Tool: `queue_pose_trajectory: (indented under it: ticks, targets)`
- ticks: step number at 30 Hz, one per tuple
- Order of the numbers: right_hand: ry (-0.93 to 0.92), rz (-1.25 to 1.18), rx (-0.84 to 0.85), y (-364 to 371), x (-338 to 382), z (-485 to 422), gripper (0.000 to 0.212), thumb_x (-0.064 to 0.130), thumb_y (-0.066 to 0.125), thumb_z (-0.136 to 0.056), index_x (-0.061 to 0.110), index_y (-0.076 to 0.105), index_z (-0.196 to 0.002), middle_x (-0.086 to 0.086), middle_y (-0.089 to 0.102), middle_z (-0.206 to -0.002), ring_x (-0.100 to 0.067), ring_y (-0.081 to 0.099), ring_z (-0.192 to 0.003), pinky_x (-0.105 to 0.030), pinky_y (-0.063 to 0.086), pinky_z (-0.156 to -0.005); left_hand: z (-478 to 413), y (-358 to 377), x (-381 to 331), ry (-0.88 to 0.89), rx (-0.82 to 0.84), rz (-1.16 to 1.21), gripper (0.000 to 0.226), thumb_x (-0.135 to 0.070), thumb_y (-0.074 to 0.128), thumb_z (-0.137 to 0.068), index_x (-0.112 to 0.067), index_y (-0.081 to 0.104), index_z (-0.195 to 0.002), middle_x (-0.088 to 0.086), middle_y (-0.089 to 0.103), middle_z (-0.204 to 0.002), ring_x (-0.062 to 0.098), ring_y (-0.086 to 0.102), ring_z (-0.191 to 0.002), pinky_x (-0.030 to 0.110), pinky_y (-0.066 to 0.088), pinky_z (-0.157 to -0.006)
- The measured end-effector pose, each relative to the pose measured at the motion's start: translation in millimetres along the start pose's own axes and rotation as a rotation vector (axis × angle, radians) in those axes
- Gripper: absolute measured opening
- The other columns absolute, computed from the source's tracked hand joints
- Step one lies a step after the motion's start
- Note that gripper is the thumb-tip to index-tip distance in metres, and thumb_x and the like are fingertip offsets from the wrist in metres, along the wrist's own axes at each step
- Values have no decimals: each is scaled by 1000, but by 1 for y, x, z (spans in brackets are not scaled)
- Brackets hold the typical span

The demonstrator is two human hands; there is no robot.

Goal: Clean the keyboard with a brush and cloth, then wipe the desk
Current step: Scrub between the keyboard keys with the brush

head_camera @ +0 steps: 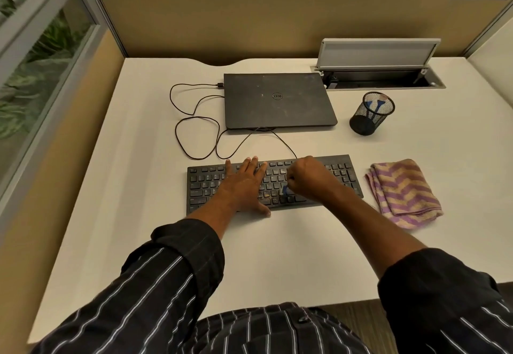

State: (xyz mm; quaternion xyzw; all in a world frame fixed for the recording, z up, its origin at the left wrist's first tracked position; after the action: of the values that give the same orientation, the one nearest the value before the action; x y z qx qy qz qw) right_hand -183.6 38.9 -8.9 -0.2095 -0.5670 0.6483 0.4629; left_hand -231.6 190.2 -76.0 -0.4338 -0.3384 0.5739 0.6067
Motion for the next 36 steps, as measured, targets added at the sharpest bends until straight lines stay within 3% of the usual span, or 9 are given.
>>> queue_pose_trajectory:
  ticks: [5,8,10,14,18,26,32,36]
  targets:
    - [20,23,18,3,-1,2,13,15,64,-89,3,68,-92,-12,69,-89,-22,64,-77,-32,55,-70,-1,0,1,6,5,-13,133,-81,65,-70,-19,-11,-160,11,-9,-168,28,-8,-155,69,0,-118]
    - [8,23,47,3,1,2,11,12,63,-88,2,67,-86,-11,69,-85,-23,65,-75,-32,56,-69,-2,1,3,8,17,-9,134,-81,66,-70,-19,-12,-159,10,-10,-168,28,-8,-155,69,-1,-117]
    - [-17,-18,9,0,6,-1,16,13,61,-89,2,70,-82,-10,70,-78,-23,67,-70,-35,58,-68,-1,1,5,3,16,-7,134,-82,66,-70,-19,-12,-159,9,-10,-168,28,-9,-155,69,-2,-117]
    - [-52,-36,-72,1,16,-4,20,15,56,-94,5,74,-94,-10,72,-87,-19,64,-74,-33,56,-73,2,4,8,-5,-2,-6,135,-83,66,-68,-18,-10,-160,9,-9,-168,28,-8,-155,70,0,-117]
    - [-26,18,32,12,18,0,15,19,63,-90,6,69,-94,-10,69,-89,-19,62,-77,-35,57,-77,5,6,12,-16,2,5,134,-82,65,-69,-19,-12,-159,9,-11,-168,28,-10,-155,69,-1,-117]
    - [1,-21,-43,-3,22,-5,16,16,61,-91,4,71,-87,-9,69,-80,-19,62,-69,-33,56,-68,9,7,14,-11,-18,8,131,-81,64,-71,-19,-11,-159,9,-10,-168,28,-8,-155,70,0,-117]
    - [28,31,50,6,17,0,11,14,65,-86,5,67,-80,-6,62,-72,-17,57,-64,-28,51,-61,8,7,15,-9,-22,13,131,-81,64,-72,-19,-11,-159,9,-11,-168,28,-9,-155,70,0,-117]
    - [34,-8,-34,0,17,-3,17,14,60,-89,4,71,-79,-9,68,-73,-18,60,-61,-25,46,-55,7,9,16,-8,-25,21,131,-81,64,-72,-20,-12,-159,8,-11,-168,28,-10,-155,70,0,-117]
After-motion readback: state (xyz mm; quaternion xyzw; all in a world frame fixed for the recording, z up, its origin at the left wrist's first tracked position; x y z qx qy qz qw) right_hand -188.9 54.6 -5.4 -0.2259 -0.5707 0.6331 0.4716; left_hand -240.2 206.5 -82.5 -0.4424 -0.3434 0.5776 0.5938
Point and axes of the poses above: each hand's wrist, its own z-axis away from the middle knuckle, its own y-axis out of the palm, x = y × z, the point moved 3 cm from there along -z, towards the middle knuckle
